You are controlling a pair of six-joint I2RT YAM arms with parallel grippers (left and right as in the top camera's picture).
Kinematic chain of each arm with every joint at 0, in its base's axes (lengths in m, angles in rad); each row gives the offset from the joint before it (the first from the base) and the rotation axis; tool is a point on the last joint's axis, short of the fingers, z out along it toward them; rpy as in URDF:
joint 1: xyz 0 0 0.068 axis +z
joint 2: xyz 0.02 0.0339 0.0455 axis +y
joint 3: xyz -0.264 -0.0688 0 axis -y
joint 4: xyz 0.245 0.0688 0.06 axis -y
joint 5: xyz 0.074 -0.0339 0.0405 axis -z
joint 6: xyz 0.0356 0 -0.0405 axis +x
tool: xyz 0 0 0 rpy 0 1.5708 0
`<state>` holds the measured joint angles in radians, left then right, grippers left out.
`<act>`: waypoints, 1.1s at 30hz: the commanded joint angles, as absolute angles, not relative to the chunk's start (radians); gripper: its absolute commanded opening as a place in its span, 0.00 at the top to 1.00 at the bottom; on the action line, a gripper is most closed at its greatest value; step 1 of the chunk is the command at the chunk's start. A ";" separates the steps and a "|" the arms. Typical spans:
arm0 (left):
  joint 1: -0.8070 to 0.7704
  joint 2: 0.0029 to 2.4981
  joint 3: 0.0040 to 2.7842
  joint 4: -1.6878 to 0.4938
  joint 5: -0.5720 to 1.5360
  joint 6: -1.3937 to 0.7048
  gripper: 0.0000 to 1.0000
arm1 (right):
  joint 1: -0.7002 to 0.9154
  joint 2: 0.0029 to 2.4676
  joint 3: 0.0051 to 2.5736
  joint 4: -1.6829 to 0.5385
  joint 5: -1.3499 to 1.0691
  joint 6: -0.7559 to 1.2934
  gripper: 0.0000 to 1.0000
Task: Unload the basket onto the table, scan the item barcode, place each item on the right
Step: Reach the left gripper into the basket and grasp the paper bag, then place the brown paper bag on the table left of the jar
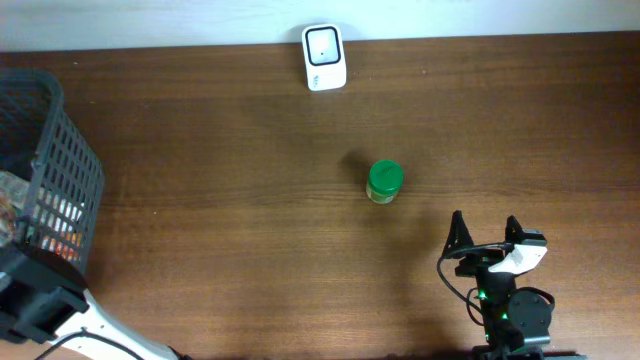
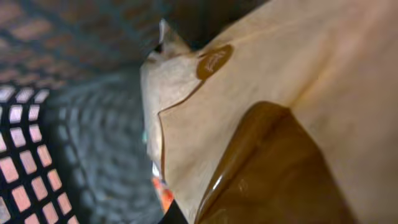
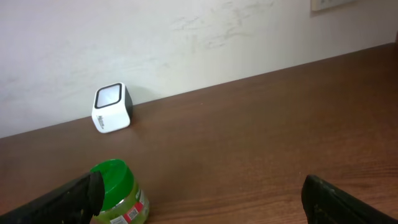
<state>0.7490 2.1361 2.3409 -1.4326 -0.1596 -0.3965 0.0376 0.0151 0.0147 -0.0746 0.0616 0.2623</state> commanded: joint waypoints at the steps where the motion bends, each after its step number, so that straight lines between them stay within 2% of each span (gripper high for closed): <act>1: 0.696 2.111 2.630 -1.515 -0.127 -0.395 1.00 | 0.046 0.008 0.006 -0.075 0.063 0.266 0.02; 9: 0.479 1.956 2.903 -1.536 -0.127 -0.394 1.00 | 0.046 0.008 0.006 -0.075 0.063 0.266 0.02; 13: 0.237 1.856 2.917 -1.524 -0.128 -0.369 1.00 | 0.046 0.008 0.006 -0.075 0.063 0.266 0.02; 16: 0.025 1.860 2.901 -1.610 -0.128 -0.365 1.00 | 0.046 0.008 0.006 -0.075 0.063 0.266 0.02; 18: -0.118 1.893 2.852 -1.685 -0.127 -0.365 1.00 | 0.046 0.008 0.006 -0.075 0.063 0.266 0.02; 22: -0.314 1.947 2.610 -1.683 -0.101 -0.343 1.00 | 0.046 0.008 0.006 -0.075 0.063 0.266 0.02; 26: -0.385 2.000 2.377 -1.650 -0.101 -0.342 1.00 | 0.046 0.008 0.006 -0.075 0.063 0.266 0.02; 33: -0.448 2.004 1.984 -1.459 -0.075 -0.347 1.00 | 0.046 0.008 0.006 -0.075 0.063 0.266 0.02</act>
